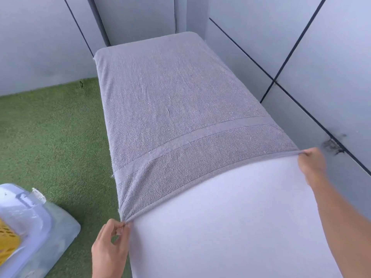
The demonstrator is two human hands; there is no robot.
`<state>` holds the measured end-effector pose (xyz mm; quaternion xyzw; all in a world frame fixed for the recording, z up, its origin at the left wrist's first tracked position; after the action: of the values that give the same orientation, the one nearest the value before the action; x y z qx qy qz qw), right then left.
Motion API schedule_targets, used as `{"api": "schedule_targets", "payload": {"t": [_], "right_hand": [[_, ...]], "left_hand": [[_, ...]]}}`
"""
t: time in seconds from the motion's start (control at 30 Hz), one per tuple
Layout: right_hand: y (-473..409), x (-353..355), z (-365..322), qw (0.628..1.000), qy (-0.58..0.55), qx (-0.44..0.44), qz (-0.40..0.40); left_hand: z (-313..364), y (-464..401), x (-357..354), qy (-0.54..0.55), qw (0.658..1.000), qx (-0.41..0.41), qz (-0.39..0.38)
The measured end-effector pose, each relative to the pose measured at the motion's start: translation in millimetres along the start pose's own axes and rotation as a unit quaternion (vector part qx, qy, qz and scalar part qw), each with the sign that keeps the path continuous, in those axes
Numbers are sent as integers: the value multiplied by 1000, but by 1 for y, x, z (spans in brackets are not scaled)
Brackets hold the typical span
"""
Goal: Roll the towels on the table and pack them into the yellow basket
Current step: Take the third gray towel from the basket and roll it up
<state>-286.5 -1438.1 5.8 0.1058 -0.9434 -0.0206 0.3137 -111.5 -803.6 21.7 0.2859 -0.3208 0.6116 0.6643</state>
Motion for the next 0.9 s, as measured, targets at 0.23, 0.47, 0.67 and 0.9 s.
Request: {"api": "schedule_targets", "payload": {"t": [0.23, 0.47, 0.67, 0.9], "right_hand": [[36, 63, 52, 1000, 8, -7, -15], [80, 122, 78, 998, -16, 16, -53], [95, 157, 98, 988, 56, 43, -137], [141, 134, 58, 887, 253, 287, -260]], "left_hand": [[-8, 93, 8, -10, 1000, 22, 4], [-1, 190, 20, -10, 999, 36, 29], [-4, 243, 25, -85, 994, 60, 19], [62, 247, 1, -311, 949, -56, -2]]}}
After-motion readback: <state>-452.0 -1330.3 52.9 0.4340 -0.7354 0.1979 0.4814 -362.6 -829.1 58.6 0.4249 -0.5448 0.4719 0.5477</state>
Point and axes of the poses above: each hand's wrist, its own y-axis away from the middle knuckle, its own x-axis out of the back of the hand, z = x × y, the point moved 8 cm from there along -y, towards the middle knuckle, and after that the axes turned 15 degrees about -y, right-handed, at the moved point
